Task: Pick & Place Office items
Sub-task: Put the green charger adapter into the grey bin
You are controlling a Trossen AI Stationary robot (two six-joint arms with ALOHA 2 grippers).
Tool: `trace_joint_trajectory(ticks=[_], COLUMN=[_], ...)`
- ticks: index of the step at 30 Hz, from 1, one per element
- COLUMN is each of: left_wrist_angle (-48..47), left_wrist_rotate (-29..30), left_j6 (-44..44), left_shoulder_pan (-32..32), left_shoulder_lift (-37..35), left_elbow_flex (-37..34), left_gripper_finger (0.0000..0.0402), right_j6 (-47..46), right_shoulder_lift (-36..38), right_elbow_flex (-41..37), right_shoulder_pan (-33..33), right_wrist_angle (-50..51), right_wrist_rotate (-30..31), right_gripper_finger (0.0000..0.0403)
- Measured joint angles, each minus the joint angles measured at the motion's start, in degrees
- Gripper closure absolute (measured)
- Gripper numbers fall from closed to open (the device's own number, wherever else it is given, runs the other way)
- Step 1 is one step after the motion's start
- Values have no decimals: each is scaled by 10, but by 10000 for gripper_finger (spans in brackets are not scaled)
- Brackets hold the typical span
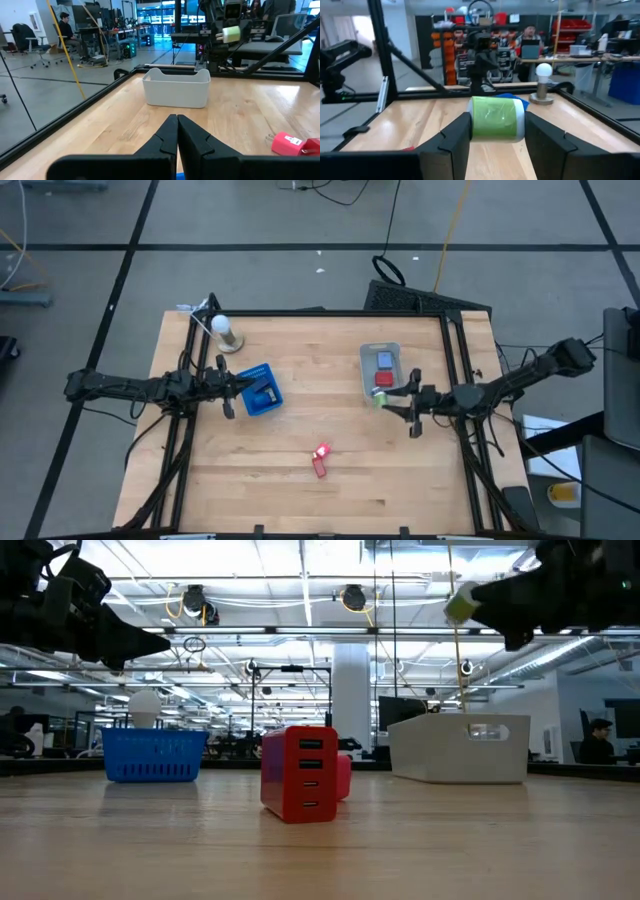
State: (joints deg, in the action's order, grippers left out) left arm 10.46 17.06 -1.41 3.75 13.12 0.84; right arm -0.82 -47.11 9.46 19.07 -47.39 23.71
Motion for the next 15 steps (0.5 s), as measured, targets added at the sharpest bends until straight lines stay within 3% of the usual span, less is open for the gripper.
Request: trace_joint_trajectory(ticks=[6, 15], left_wrist_angle=[0, 1], left_wrist_rotate=[0, 26], left_j6=[-11, -24], left_shoulder_pan=[0, 0], left_shoulder_lift=[0, 0], left_elbow_flex=[0, 0], left_gripper_finger=[392, 392], right_j6=[5, 1], right_shoulder_lift=[7, 7], right_elbow_flex=[-67, -70], right_shoulder_pan=[-8, -11], right_wrist_angle=[-98, -89], right_wrist_rotate=[0, -15], right_gripper_finger=[251, 251])
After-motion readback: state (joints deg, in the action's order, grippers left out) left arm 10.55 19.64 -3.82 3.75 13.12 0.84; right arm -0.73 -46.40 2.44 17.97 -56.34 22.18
